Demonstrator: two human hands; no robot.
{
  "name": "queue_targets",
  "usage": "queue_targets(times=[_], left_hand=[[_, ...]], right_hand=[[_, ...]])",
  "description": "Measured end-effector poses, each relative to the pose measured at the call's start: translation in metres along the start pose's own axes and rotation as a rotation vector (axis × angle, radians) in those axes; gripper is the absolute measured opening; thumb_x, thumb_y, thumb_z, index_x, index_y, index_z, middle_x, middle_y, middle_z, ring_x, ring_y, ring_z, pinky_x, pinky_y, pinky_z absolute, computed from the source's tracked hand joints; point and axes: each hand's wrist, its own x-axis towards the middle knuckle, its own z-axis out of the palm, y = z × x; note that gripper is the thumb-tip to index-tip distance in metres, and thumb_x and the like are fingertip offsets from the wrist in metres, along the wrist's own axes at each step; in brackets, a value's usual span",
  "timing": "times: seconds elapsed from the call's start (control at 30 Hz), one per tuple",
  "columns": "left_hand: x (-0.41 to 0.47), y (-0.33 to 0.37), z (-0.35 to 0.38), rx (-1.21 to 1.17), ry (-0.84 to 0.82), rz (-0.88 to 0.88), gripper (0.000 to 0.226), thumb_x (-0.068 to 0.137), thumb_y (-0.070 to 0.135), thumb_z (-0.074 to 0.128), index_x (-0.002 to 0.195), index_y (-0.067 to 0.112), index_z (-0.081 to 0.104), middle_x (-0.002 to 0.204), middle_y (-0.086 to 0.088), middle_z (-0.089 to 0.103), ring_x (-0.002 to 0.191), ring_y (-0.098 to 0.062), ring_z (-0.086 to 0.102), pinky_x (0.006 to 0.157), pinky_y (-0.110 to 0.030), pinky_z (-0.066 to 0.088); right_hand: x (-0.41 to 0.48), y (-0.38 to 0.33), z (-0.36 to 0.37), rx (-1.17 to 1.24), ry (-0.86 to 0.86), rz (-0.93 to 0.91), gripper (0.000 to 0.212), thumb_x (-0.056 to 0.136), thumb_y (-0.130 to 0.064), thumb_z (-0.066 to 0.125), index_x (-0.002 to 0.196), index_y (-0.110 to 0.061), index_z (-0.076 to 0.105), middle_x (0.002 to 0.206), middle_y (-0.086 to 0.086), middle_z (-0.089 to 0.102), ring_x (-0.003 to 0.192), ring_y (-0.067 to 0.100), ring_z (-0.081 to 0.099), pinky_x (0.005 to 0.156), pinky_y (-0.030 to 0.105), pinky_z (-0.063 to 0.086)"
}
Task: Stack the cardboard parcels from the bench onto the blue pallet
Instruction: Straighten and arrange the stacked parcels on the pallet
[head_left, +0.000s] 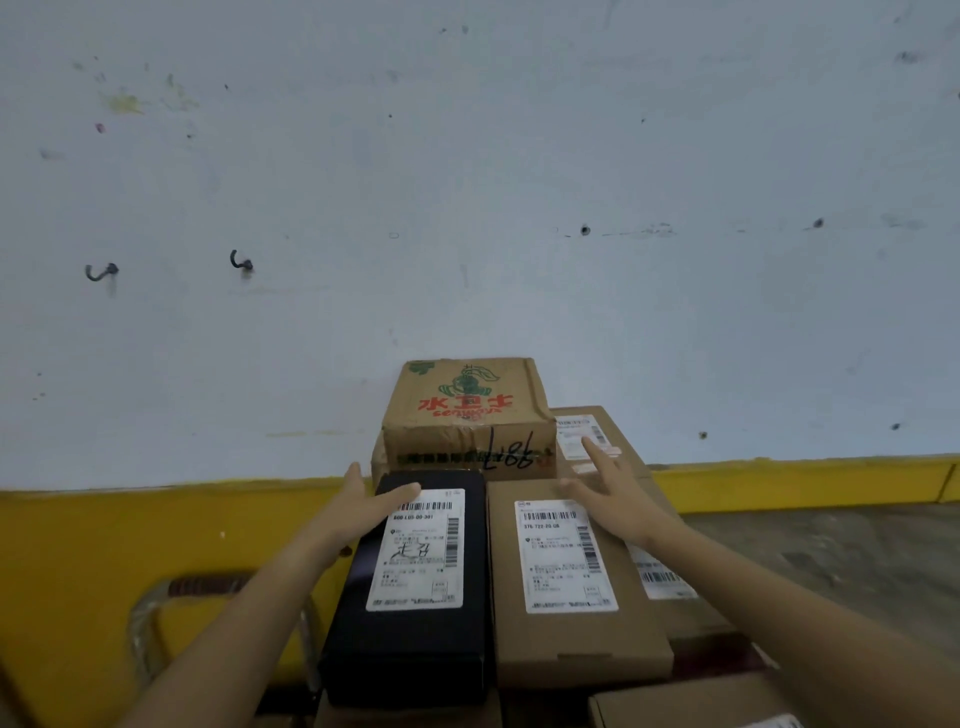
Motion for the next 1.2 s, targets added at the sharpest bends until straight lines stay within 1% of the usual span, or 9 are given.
queue_targets(times=[0.1,0.23,0.37,0.6,0.73,0.83,0.93,1.1,1.2], left_hand=[[-0.011,-0.001,0.003,-0.11,-0.033,-0.057,0.101,0.08,0.049,0.067,0.15,0.014,0.002,0.142,-0.014,0.044,0.118,-0.033,0.053,0.096,-0.046,0.045],[-0.018,0.001,0.011,-0.224,-0.03,-0.012,0.053,0.089,0.032,0.062,0.132,0.012,0.038,0.113,-0.015,0.064,0.097,-0.029,0.064,0.086,-0.043,0.052],[-0.023,0.003,0.011,-0.299,-0.017,0.024,0.024,0.092,0.024,0.059,0.111,0.017,0.046,0.091,-0.011,0.069,0.077,-0.023,0.068,0.059,-0.031,0.052],[-0.017,-0.001,0.011,-0.296,-0.019,0.057,0.01,0.092,0.022,0.059,0.097,0.02,0.051,0.087,-0.01,0.07,0.076,-0.022,0.068,0.063,-0.031,0.053],[-0.018,-0.003,0.007,-0.294,-0.049,0.042,0.022,0.09,0.029,0.06,0.106,0.018,0.05,0.089,-0.009,0.072,0.078,-0.022,0.069,0.062,-0.032,0.052],[-0.013,-0.011,0.0,-0.254,-0.05,0.021,0.046,0.09,0.045,0.055,0.121,0.012,0.048,0.112,-0.013,0.066,0.1,-0.028,0.064,0.086,-0.04,0.05],[-0.007,-0.021,-0.005,-0.286,-0.102,-0.04,0.056,0.091,0.058,0.042,0.118,0.013,0.06,0.12,-0.013,0.065,0.11,-0.031,0.061,0.105,-0.049,0.039],[0.0,-0.025,-0.008,-0.325,-0.037,-0.102,0.07,0.089,0.069,0.029,0.142,0.023,0.036,0.144,-0.01,0.043,0.128,-0.033,0.044,0.103,-0.047,0.038],[0.006,-0.024,-0.004,-0.454,-0.128,-0.08,0.066,0.092,0.062,0.032,0.123,0.01,0.056,0.114,-0.017,0.067,0.103,-0.032,0.064,0.091,-0.046,0.049]], right_hand=[[-0.013,0.002,0.01,-0.019,-0.046,0.009,0.073,0.092,-0.04,0.051,0.15,-0.032,0.007,0.155,0.003,0.009,0.142,0.027,0.019,0.11,0.039,0.025],[-0.01,-0.006,0.023,-0.049,-0.022,-0.006,0.075,0.091,-0.033,0.053,0.15,-0.028,0.007,0.154,0.007,0.01,0.142,0.027,0.018,0.112,0.037,0.022],[-0.004,-0.008,0.03,-0.053,-0.007,0.011,0.075,0.09,-0.033,0.055,0.15,-0.027,0.01,0.153,0.009,0.012,0.141,0.027,0.019,0.113,0.037,0.021],[-0.003,-0.011,0.031,-0.103,0.002,0.037,0.075,0.089,-0.037,0.053,0.15,-0.027,0.011,0.153,0.009,0.014,0.14,0.028,0.022,0.115,0.04,0.024],[-0.005,-0.011,0.02,-0.019,0.038,0.027,0.071,0.09,-0.042,0.052,0.149,-0.028,0.015,0.156,0.008,0.013,0.143,0.029,0.015,0.116,0.046,0.019],[-0.006,0.006,-0.008,-0.012,0.149,0.058,0.068,0.09,-0.044,0.052,0.148,-0.025,0.022,0.154,0.01,0.023,0.142,0.029,0.021,0.116,0.048,0.022],[-0.007,0.034,-0.038,0.012,0.183,0.188,0.069,0.092,-0.041,0.052,0.148,-0.018,0.02,0.152,0.014,0.03,0.138,0.033,0.031,0.112,0.046,0.028],[-0.003,0.057,-0.051,0.17,0.049,0.372,0.068,0.09,-0.052,0.049,0.147,-0.026,0.023,0.143,0.008,0.044,0.116,0.03,0.05,0.094,0.044,0.041],[0.004,0.057,-0.046,0.213,0.01,0.39,0.064,0.092,-0.047,0.048,0.147,-0.027,0.02,0.119,0.006,0.059,0.09,0.022,0.061,0.071,0.033,0.049]])
